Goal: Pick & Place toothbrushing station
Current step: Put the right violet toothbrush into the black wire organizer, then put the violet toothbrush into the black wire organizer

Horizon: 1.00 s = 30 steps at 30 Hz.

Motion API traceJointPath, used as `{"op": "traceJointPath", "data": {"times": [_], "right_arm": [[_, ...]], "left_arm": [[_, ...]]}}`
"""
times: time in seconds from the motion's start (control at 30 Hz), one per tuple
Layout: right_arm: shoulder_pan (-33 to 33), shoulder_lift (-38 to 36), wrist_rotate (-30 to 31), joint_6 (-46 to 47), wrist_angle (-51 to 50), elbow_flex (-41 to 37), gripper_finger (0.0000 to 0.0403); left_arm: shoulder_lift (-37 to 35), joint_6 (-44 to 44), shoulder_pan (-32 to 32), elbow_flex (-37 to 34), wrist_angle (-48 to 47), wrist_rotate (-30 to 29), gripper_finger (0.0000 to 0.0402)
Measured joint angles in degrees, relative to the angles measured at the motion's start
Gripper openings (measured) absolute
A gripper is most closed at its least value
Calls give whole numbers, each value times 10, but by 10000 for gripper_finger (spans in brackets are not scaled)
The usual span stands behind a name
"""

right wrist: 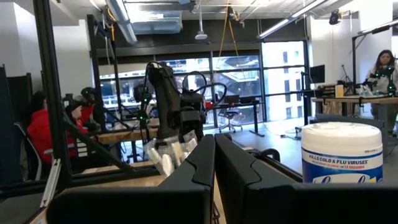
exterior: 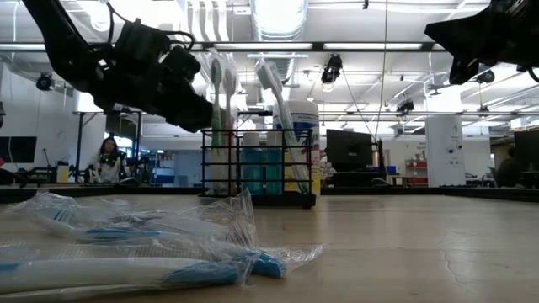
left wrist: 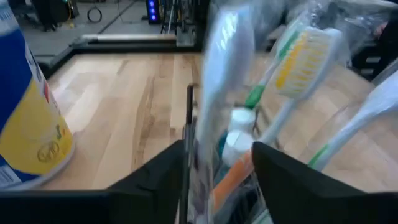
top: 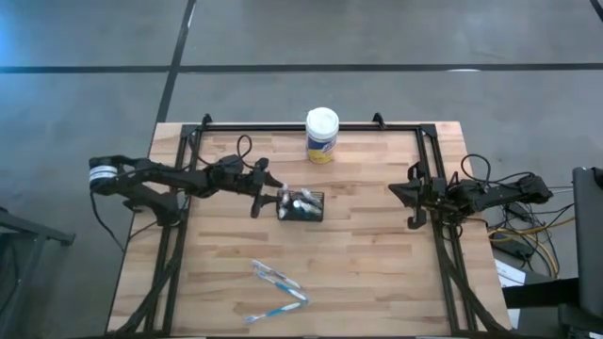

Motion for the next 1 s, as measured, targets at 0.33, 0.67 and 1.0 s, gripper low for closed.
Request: {"op": "traceJointPath", "data": {"times": [0.33, 0.67, 1.0], "right_arm": [[0, 0, 0, 1, -1, 0, 8], [0, 0, 0, 8, -1, 0, 8], [0, 1, 0, 6, -2, 0, 8]], "left_arm": [[-118, -10, 2, 0, -67, -4, 247], [-314, 17, 8, 0, -194, -24, 243], [-612, 16, 8, 25, -512, -26, 142]]}}
